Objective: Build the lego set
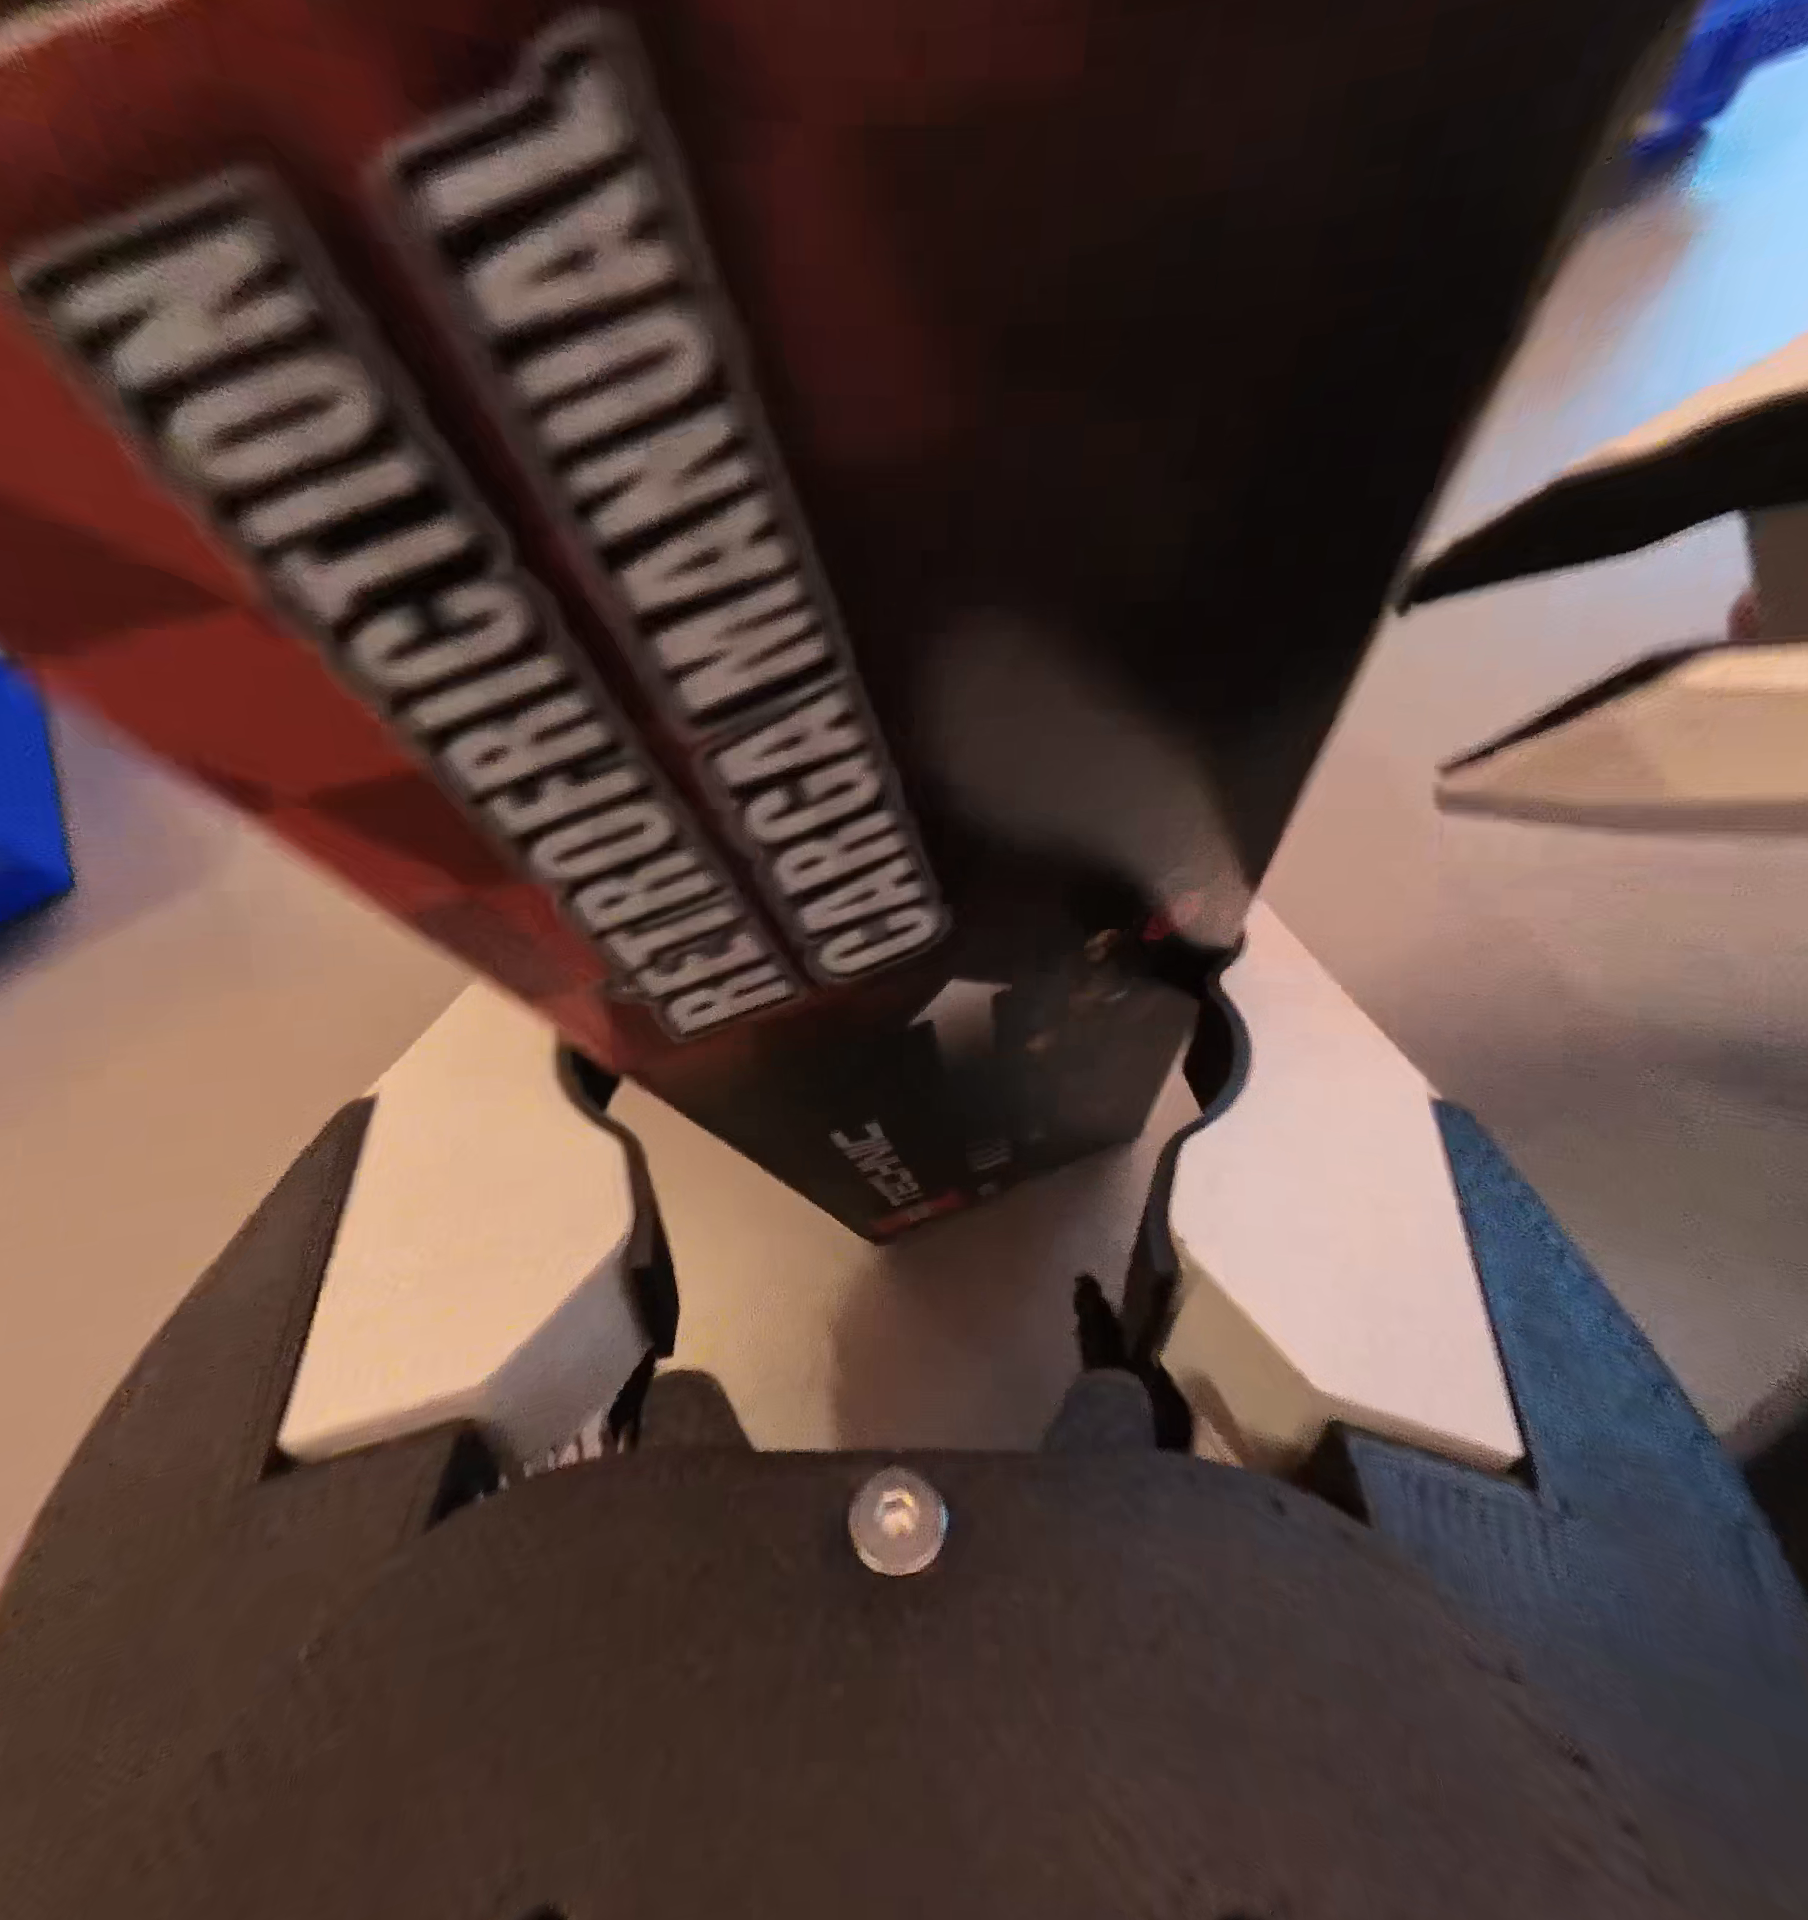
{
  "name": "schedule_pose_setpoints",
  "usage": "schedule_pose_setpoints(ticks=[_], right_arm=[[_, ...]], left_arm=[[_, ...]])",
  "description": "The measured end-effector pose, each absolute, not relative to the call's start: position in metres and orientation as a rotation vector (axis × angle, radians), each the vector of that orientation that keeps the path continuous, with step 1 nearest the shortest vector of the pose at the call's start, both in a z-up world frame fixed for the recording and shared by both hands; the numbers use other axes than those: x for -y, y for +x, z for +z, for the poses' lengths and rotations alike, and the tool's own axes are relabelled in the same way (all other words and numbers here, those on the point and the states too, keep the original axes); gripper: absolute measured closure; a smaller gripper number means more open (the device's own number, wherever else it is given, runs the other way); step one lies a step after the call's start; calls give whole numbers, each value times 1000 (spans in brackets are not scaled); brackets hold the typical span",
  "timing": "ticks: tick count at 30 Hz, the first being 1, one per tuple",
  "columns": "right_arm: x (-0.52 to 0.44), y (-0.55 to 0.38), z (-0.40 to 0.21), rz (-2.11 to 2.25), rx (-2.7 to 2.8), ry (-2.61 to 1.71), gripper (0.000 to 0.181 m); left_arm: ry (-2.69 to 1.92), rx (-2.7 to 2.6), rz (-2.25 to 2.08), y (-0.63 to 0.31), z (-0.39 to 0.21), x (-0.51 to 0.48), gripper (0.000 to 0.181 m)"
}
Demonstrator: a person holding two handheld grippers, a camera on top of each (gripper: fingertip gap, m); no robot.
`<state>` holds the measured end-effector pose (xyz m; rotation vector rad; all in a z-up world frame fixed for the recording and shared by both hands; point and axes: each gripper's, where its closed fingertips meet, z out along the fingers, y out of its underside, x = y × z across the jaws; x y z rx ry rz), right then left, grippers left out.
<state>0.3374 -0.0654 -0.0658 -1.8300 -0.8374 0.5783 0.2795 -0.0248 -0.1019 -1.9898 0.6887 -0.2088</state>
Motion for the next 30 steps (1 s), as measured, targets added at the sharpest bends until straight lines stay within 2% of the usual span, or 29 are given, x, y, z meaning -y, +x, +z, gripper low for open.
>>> schedule_pose_setpoints(ticks=[1, 11, 17, 18, 20, 22, 25, 28, 30], right_arm=[[62, 345, -66, 539, 808, -1837, 150], [66, 357, -66, 366, 688, -1807, 154], [75, 336, -64, 355, 689, -1767, 173], [75, 334, -63, 362, 683, -1763, 175], [75, 334, -63, 356, 682, -1759, 177], [74, 334, -65, 355, 683, -1767, 177], [74, 332, -69, 368, 686, -1779, 176], [73, 332, -69, 357, 687, -1777, 176], [73, 334, -68, 352, 673, -1775, 176]], left_arm=[[-1990, -725, -216, 285, -102, 27, 82], [-1974, -886, -309, 247, -104, 24, 86], [-1905, -973, -507, 230, -104, 19, 87], [-1933, -947, -511, 225, -106, 18, 86], [-1927, -865, -562, 222, -101, 19, 60], [-1922, -793, -596, 223, -95, 24, 49], [-1913, -723, -470, 224, -91, 18, 56], [-1952, -690, -384, 226, -92, 7, 80], [-1957, -705, -409, 232, -92, 2, 82]])
